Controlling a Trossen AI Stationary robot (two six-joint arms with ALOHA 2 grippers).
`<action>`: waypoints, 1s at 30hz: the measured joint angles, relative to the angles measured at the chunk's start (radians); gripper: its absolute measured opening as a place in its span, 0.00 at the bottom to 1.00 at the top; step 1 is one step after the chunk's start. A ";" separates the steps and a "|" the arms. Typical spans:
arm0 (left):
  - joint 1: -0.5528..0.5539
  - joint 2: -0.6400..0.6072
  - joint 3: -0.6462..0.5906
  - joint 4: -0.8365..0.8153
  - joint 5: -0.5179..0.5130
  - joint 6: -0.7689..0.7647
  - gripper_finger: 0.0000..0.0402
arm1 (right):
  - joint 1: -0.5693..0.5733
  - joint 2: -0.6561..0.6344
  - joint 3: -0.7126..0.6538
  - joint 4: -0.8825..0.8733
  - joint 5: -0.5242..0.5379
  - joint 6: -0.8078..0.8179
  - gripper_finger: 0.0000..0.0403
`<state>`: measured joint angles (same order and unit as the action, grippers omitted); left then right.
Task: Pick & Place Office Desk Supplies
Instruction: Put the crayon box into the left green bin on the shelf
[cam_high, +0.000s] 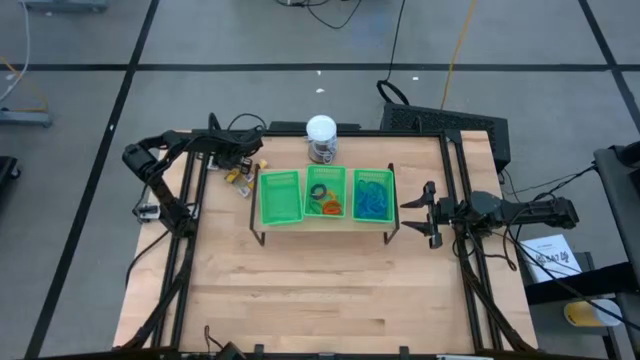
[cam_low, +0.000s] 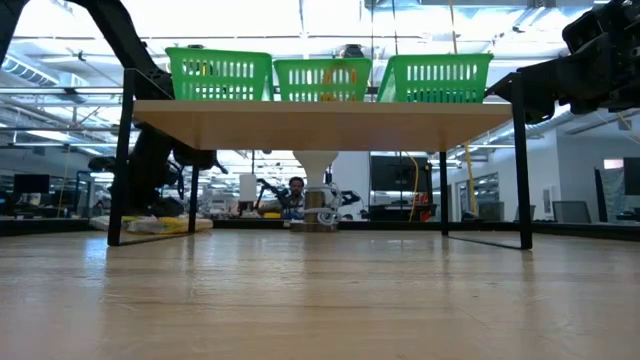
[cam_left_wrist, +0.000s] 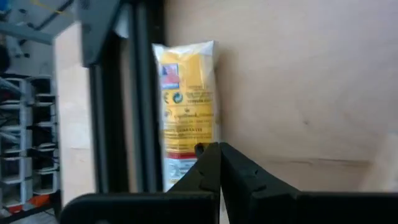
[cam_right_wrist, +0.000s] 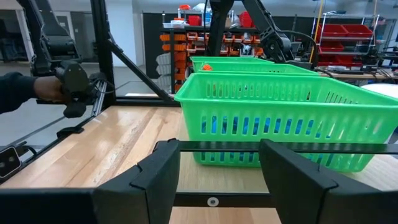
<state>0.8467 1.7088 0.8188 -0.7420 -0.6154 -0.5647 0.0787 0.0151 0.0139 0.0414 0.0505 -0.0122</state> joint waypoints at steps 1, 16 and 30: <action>0.000 0.000 0.000 0.014 0.019 0.014 0.01 | 0.000 0.000 0.000 0.000 0.000 0.000 0.53; -0.037 -0.003 0.007 0.133 0.109 0.055 0.03 | 0.000 0.000 0.000 0.000 0.000 0.000 0.53; 0.037 -0.004 0.091 -0.051 0.056 -0.058 0.45 | 0.000 0.000 0.000 0.000 0.000 0.000 0.53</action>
<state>0.8833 1.7050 0.9100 -0.7925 -0.5592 -0.6231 0.0784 0.0154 0.0135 0.0414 0.0505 -0.0120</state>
